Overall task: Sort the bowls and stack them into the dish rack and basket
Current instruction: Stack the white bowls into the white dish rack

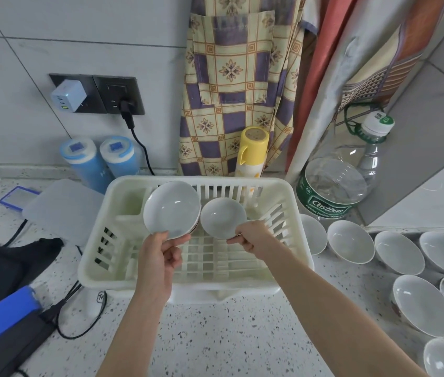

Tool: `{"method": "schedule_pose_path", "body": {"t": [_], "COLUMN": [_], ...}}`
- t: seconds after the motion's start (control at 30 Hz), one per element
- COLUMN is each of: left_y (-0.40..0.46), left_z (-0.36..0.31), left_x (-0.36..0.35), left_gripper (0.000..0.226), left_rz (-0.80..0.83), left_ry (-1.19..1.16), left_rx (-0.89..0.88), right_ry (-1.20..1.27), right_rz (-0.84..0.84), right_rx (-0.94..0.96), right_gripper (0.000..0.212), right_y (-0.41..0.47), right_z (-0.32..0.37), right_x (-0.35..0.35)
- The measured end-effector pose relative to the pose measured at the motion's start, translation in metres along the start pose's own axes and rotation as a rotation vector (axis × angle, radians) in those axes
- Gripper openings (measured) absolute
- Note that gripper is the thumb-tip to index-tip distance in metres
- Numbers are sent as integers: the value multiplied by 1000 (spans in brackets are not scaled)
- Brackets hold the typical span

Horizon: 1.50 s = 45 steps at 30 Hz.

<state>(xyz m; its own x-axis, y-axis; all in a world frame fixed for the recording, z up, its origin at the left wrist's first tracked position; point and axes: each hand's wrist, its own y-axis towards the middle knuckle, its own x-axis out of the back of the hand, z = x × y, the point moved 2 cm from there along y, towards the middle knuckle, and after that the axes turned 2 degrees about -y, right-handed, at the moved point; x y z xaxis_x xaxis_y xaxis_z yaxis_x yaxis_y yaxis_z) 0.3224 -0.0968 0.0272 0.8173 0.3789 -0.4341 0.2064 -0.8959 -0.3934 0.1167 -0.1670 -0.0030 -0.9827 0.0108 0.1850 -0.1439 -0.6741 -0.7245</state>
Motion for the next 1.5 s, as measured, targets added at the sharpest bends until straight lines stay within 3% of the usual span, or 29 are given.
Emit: {"method": "schedule_pose_path", "body": {"t": [0.3, 0.5, 0.73, 0.83, 0.93, 1.07, 1.17, 1.33, 1.5], "left_y": [-1, -2, -1, 1, 5, 11, 16, 23, 23], "left_z": [2, 3, 2, 3, 4, 11, 19, 24, 27], "left_x": [-2, -3, -7, -15, -30, -51, -60, -64, -52], "left_gripper": [25, 24, 20, 20, 21, 22, 22, 17, 35], "left_rz": [13, 17, 0, -8, 45, 96, 86, 94, 51], "left_ry": [45, 91, 150, 207, 282, 424, 465, 462, 548], "left_rx": [-10, -26, -53, -50, -41, 4, 38, 143, 293], "right_ry": [6, -93, -384, -290, -50, 55, -76, -252, -300], "right_rz": [49, 91, -117, -192, -113, 64, -18, -102, -145], "right_rx": [-9, 26, 223, 376, 429, 470, 525, 523, 474], "right_gripper": [41, 21, 29, 24, 27, 28, 20, 25, 25], "right_y": [10, 5, -6, -13, -20, -29, -28, -18, -6], "right_z": [-5, -5, -1, -1, 4, 14, 16, 20, 20], "right_x": [-2, 1, 23, 30, 31, 32, 32, 32, 28]}}
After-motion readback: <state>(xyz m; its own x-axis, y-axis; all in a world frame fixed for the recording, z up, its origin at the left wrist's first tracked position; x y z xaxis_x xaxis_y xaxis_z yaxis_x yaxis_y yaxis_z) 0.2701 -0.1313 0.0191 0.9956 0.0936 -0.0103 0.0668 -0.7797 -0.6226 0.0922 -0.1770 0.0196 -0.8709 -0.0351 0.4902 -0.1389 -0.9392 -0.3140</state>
